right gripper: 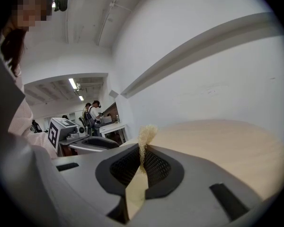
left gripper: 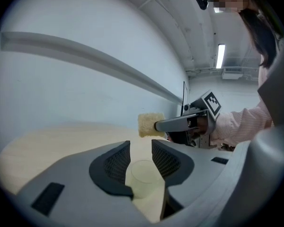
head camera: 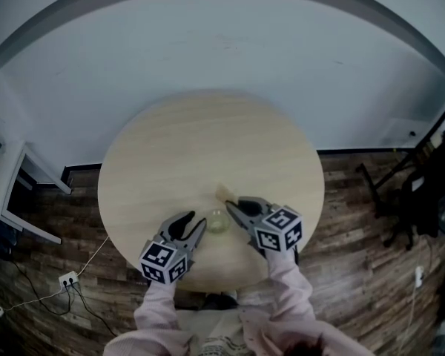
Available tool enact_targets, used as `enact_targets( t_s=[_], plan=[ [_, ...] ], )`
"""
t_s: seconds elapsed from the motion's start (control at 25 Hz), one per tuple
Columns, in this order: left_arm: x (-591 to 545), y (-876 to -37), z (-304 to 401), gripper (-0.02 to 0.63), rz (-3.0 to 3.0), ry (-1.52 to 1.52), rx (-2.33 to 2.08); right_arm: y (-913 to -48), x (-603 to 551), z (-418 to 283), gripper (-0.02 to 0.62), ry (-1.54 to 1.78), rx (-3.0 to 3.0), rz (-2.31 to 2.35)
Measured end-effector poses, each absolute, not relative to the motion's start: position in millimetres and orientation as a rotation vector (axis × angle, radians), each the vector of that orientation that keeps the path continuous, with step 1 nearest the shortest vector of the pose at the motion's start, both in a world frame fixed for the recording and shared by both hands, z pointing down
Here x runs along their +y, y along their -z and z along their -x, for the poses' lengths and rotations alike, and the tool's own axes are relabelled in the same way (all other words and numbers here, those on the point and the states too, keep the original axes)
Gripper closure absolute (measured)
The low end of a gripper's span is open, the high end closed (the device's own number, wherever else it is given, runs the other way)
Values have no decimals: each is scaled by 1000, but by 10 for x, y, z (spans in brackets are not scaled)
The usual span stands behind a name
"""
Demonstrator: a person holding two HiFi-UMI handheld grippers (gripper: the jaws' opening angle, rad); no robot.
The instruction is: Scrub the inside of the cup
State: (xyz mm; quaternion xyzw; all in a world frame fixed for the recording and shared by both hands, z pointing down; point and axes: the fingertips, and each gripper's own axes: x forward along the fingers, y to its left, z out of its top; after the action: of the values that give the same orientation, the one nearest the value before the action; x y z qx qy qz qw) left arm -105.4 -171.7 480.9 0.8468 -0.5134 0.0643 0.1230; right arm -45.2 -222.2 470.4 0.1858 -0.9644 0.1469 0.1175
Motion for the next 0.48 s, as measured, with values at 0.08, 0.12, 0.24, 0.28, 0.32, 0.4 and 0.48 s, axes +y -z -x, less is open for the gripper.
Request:
enact_targets(
  t_s=[0.08,0.12,0.24,0.28,0.32,0.4,0.48],
  plan=[
    [-1718,-4880,1048,431,-2466,-188,-1488,-4757,-2227,462,577,-401,-2794,-518],
    [-1720,-4920,1044,398,-2460,-181,-1482,-4778,-2228,464,577,-383,-2781,-504],
    [-1707,-5081,1027,316,-2447,-209,-1448,-4841,-2213,489,577,-312,-2733,-458],
    [-1698,-5133,1017,307,-2449,-229,-1435,-4858,-2208,502,577,-289,-2719,-442],
    [-1692,-5181,1004,301,-2452,-245,-1421,-4870,-2207,514,577,-270,-2707,-428],
    [-1685,-5274,973,279,-2449,-262,-1393,-4885,-2209,534,577,-238,-2687,-405],
    [-1676,-5367,943,273,-2442,-273,-1365,-4902,-2204,548,577,-209,-2668,-384]
  ],
)
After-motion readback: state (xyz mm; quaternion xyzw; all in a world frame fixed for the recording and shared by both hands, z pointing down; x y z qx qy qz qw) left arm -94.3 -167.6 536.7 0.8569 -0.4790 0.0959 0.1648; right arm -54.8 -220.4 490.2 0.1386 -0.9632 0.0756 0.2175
